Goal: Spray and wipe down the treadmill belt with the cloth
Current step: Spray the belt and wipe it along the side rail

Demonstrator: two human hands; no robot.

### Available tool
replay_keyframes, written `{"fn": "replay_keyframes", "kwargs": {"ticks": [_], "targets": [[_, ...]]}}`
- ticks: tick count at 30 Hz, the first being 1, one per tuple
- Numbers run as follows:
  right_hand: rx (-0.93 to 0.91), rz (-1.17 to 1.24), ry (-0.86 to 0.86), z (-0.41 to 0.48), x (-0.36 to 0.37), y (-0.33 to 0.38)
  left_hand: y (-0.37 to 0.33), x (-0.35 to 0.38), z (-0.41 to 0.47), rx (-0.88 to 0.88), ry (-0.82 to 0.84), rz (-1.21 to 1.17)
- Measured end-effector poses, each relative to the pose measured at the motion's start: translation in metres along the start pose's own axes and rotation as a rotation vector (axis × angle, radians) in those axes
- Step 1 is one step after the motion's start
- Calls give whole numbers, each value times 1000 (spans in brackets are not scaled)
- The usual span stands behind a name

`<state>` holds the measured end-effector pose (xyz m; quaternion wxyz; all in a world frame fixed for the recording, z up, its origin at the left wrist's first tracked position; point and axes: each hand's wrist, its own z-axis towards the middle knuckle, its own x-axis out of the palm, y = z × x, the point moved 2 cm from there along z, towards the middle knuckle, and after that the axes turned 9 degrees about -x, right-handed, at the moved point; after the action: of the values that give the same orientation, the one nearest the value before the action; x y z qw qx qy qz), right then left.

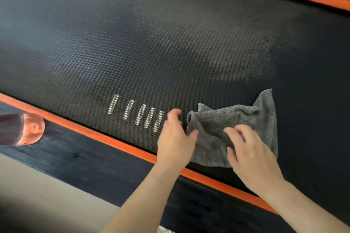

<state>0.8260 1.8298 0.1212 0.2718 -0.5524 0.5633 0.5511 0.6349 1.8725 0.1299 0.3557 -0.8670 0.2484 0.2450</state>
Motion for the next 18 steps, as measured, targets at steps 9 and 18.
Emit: {"fn": "replay_keyframes", "kwargs": {"ticks": [9,18], "targets": [[69,196,35,21,5,-16,2,-4,-9,-37,-50,-349],[-84,176,-36,40,11,33,53,-62,8,-32,-382,407]]}}
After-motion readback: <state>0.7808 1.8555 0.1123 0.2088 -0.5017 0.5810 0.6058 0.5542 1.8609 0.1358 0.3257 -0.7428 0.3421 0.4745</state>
